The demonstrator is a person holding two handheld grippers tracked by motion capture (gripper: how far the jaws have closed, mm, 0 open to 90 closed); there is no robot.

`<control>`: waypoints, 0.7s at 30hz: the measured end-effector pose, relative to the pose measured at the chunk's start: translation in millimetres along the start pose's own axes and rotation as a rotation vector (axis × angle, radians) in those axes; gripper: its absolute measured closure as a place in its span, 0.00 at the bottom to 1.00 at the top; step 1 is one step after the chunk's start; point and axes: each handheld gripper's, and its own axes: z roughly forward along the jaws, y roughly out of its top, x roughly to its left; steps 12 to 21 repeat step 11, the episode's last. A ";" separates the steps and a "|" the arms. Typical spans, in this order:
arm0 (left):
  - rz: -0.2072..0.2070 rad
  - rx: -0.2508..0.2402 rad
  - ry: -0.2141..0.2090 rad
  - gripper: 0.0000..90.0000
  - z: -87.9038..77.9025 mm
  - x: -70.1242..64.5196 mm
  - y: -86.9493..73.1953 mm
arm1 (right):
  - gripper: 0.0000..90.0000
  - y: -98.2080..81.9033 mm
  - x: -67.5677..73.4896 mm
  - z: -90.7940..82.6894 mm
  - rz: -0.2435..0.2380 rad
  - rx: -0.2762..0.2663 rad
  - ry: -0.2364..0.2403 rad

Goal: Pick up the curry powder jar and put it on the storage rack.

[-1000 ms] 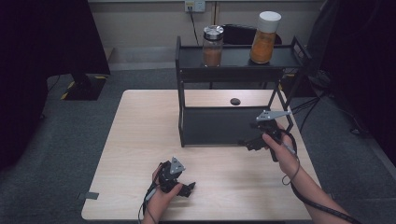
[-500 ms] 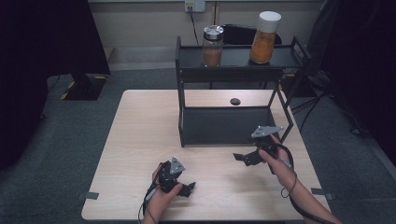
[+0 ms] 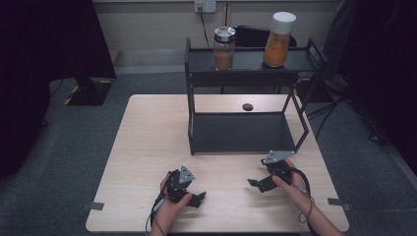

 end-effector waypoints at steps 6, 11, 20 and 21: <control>0.000 0.000 0.000 0.00 0.0 0.0 0.1 | 0.02 -8.7 8.5 2.0 -0.077 0.039 -0.017; 0.001 0.000 0.000 0.00 0.0 -0.1 0.1 | 0.01 -13.8 10.0 2.9 -0.068 0.034 -0.009; 0.001 0.000 0.000 0.00 0.0 -0.1 0.1 | 0.01 -13.8 10.0 2.9 -0.068 0.034 -0.009; 0.001 0.000 0.000 0.00 0.0 -0.1 0.1 | 0.01 -13.8 10.0 2.9 -0.068 0.034 -0.009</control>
